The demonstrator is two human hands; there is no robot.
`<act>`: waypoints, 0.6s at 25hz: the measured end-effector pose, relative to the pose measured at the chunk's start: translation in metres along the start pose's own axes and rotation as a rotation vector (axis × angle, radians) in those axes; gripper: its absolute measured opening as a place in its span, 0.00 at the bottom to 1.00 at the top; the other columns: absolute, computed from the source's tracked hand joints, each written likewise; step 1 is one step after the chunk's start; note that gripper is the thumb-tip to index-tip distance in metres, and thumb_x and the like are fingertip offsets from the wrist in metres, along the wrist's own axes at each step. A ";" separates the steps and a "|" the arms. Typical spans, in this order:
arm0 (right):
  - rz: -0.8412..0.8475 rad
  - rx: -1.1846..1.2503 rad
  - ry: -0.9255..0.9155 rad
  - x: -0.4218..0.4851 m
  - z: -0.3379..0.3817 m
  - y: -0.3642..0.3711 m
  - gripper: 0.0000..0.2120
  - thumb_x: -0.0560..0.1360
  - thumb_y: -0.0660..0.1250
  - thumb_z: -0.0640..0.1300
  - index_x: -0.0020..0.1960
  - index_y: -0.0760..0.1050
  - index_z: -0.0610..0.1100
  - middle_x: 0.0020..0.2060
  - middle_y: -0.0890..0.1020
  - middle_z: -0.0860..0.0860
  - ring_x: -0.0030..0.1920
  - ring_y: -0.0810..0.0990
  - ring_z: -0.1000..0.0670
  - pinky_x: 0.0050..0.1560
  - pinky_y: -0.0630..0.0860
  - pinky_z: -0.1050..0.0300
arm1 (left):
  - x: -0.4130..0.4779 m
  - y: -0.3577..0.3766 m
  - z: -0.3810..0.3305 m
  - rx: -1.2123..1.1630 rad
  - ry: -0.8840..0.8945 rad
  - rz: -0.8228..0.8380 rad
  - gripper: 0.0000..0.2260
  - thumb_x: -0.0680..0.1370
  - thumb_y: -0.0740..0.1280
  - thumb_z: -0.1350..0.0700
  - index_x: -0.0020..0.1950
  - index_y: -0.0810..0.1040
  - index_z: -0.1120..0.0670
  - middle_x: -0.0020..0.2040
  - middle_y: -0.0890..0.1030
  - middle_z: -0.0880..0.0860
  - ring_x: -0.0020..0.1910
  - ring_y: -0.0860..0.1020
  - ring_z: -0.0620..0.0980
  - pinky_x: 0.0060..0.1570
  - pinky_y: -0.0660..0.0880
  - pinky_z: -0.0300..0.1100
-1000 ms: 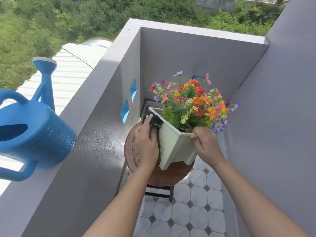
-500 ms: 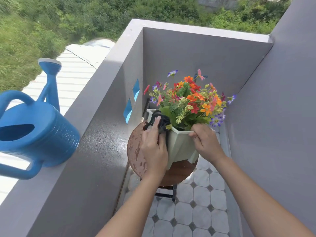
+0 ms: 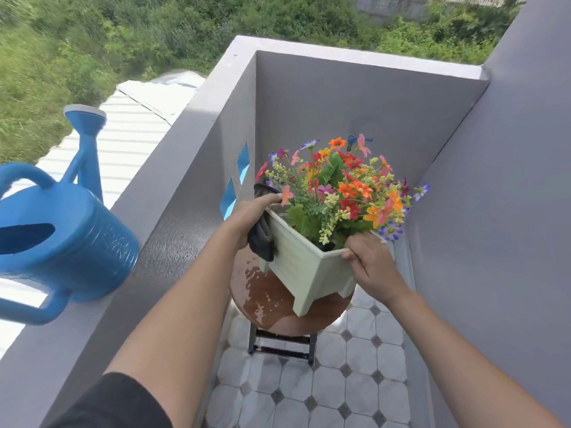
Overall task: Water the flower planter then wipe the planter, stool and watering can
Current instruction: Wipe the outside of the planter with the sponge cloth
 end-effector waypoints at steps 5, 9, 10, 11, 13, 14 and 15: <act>0.039 0.036 0.047 -0.014 -0.015 -0.006 0.18 0.79 0.44 0.59 0.44 0.63 0.47 0.38 0.68 0.52 0.39 0.60 0.59 0.40 0.57 0.66 | -0.008 0.002 -0.013 0.129 0.149 -0.023 0.09 0.64 0.70 0.59 0.35 0.70 0.57 0.32 0.69 0.54 0.30 0.71 0.51 0.33 0.68 0.43; -0.077 0.055 0.239 -0.031 -0.027 -0.005 0.17 0.79 0.46 0.57 0.56 0.65 0.47 0.50 0.76 0.42 0.50 0.68 0.53 0.52 0.62 0.68 | -0.025 -0.003 -0.010 0.144 0.201 -0.174 0.09 0.62 0.68 0.57 0.30 0.68 0.56 0.30 0.69 0.52 0.30 0.70 0.51 0.31 0.67 0.42; -0.131 0.035 0.288 -0.037 -0.026 -0.004 0.15 0.80 0.49 0.52 0.60 0.64 0.45 0.55 0.76 0.39 0.56 0.69 0.50 0.58 0.62 0.67 | -0.031 -0.004 -0.010 0.150 0.220 -0.212 0.09 0.61 0.68 0.55 0.30 0.68 0.56 0.29 0.69 0.52 0.31 0.71 0.52 0.31 0.67 0.42; -0.184 0.006 0.322 -0.043 -0.021 -0.004 0.14 0.79 0.51 0.46 0.62 0.65 0.44 0.58 0.75 0.37 0.59 0.68 0.48 0.63 0.62 0.64 | -0.036 -0.003 -0.009 0.158 0.235 -0.242 0.09 0.60 0.67 0.53 0.30 0.69 0.56 0.29 0.70 0.52 0.32 0.71 0.52 0.32 0.68 0.43; -0.287 -0.059 0.355 -0.054 -0.001 -0.004 0.18 0.73 0.51 0.39 0.62 0.65 0.42 0.58 0.75 0.37 0.61 0.68 0.45 0.66 0.63 0.53 | -0.045 0.000 -0.006 0.211 0.256 -0.290 0.10 0.62 0.66 0.51 0.31 0.70 0.56 0.30 0.72 0.52 0.32 0.72 0.53 0.34 0.68 0.43; -0.350 -0.089 0.350 -0.057 0.014 -0.005 0.19 0.71 0.51 0.36 0.62 0.66 0.42 0.57 0.76 0.37 0.61 0.68 0.45 0.66 0.64 0.51 | -0.051 0.002 -0.005 0.255 0.257 -0.314 0.09 0.64 0.66 0.51 0.31 0.70 0.56 0.30 0.73 0.52 0.32 0.72 0.53 0.34 0.68 0.43; -0.406 -0.118 0.327 -0.058 0.029 -0.005 0.20 0.70 0.52 0.35 0.61 0.66 0.40 0.56 0.77 0.38 0.60 0.69 0.45 0.67 0.64 0.54 | -0.057 0.002 -0.004 0.291 0.256 -0.345 0.09 0.65 0.65 0.51 0.31 0.70 0.55 0.31 0.74 0.52 0.32 0.72 0.52 0.34 0.68 0.44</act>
Point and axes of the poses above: each hand's wrist, its own x-axis towards the middle knuckle, its own y-axis out of the palm, z = x × y, the point moved 8 cm from there along x, towards the middle knuckle
